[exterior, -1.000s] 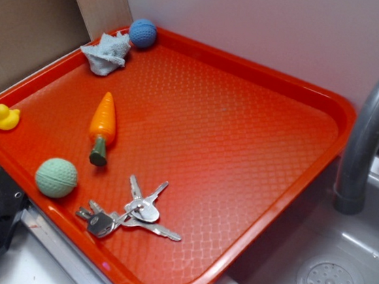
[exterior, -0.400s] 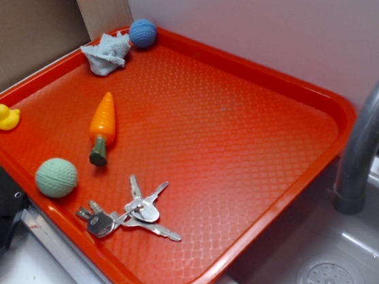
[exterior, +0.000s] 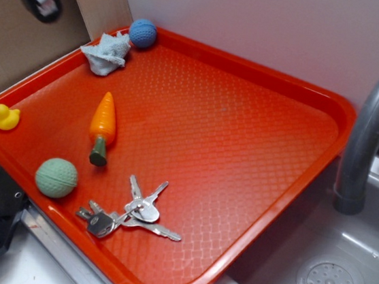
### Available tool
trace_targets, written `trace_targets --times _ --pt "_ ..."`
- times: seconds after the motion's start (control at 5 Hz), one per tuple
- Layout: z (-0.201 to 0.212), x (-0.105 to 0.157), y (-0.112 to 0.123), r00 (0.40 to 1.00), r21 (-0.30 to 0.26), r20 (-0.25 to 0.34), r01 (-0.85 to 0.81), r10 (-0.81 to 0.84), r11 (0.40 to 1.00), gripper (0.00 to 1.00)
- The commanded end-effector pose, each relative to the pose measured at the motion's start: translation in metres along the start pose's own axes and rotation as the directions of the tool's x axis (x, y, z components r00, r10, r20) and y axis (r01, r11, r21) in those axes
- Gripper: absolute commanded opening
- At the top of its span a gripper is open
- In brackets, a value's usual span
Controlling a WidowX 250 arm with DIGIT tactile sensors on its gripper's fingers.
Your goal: Grab the blue ball.
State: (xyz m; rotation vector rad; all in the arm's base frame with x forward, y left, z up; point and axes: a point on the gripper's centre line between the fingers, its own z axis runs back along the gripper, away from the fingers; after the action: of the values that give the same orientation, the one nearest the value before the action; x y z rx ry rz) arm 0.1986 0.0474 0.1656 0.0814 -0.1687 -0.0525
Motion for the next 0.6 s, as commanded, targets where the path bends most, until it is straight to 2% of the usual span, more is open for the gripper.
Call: trace_targets --times 0.0,0.2,0.4 --pt "-0.047 0.056 0.037 0.975 -0.004 0.125 0.185 -0.183 0.983 1.00" --pt "-0.052 0.065 0.053 0.969 -0.039 0.137 0.215 -0.208 0.976 1.00" --pt "-0.052 0.065 0.053 0.969 -0.039 0.137 0.215 -0.208 0.976 1.00"
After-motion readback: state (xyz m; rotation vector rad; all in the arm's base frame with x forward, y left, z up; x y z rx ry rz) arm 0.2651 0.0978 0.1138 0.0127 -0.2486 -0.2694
